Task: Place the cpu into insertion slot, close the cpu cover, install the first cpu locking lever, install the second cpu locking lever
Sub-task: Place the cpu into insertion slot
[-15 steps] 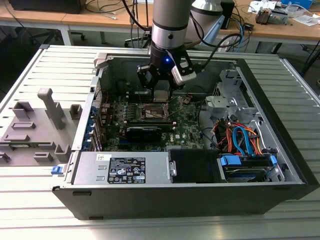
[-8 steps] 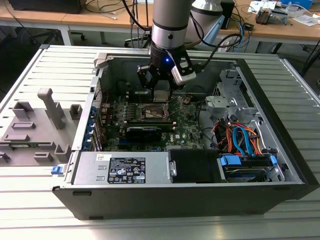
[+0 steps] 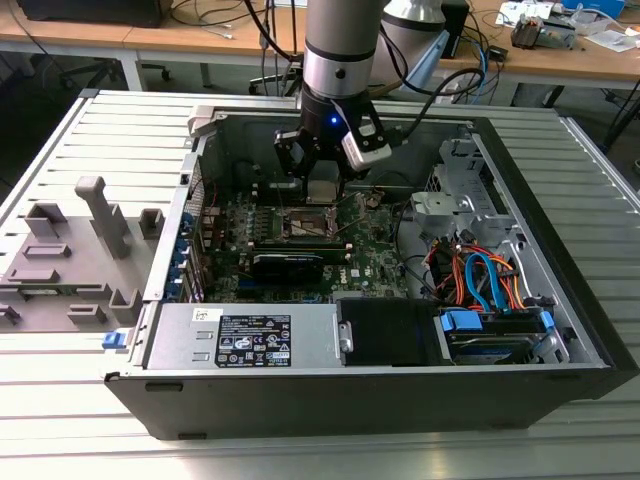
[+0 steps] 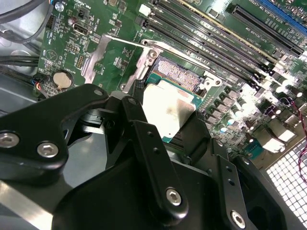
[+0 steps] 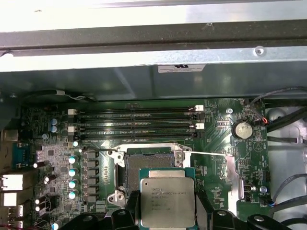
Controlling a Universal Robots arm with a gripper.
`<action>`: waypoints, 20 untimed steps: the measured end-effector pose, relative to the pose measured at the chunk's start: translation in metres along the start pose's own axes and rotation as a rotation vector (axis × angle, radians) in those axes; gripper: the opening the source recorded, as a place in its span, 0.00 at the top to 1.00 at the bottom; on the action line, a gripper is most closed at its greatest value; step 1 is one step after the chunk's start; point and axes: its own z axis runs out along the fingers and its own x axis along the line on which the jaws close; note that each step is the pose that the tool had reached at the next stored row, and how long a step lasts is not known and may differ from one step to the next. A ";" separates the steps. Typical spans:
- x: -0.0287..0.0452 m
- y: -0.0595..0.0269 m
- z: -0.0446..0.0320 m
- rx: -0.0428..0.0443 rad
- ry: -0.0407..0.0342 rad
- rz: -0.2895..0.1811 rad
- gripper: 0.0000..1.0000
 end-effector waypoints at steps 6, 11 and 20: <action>0.0000 0.0000 0.0001 -0.0001 -0.0002 0.006 0.45; 0.0000 0.0000 0.0002 -0.0002 -0.0003 0.008 0.45; 0.0000 0.0000 0.0002 -0.0003 -0.0005 0.013 0.45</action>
